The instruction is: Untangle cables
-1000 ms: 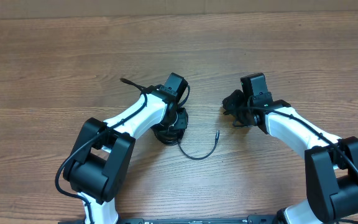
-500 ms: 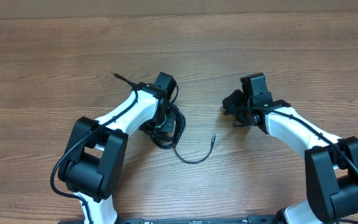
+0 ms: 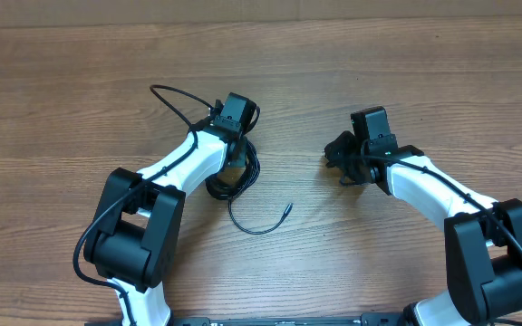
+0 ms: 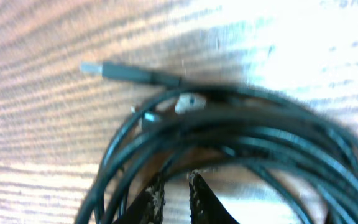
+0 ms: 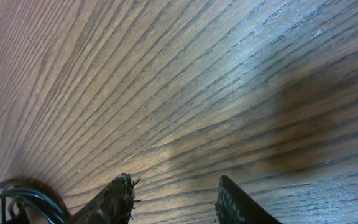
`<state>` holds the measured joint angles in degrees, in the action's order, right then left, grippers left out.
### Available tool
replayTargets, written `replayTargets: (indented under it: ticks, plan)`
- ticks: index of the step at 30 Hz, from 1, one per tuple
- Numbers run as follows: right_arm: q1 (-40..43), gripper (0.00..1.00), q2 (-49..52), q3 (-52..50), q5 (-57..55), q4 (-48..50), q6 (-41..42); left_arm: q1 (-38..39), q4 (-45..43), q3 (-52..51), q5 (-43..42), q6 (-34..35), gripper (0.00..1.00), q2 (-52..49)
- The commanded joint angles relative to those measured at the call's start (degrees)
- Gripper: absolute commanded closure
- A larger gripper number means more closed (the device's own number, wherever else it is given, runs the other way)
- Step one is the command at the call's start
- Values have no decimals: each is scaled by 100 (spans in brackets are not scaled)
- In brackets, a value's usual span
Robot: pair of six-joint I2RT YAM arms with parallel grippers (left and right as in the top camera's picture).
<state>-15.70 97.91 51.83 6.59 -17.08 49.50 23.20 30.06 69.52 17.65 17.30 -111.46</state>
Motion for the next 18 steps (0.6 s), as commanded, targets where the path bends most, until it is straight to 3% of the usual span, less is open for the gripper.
replayTargets:
  ticks: [1,10,13,18]
  plan:
    - [-4,57,22,-42,-52,28,2,-37,-286,-39,225,-105,85,-74]
    - [-4,56,22,-42,-52,31,2,-44,-1154,-35,225,-463,84,-74]
    - [-4,54,22,-42,-55,33,2,-42,-682,201,214,-527,94,-48]
    - [-4,53,22,-42,-55,39,2,-33,658,981,-660,-476,90,-37]
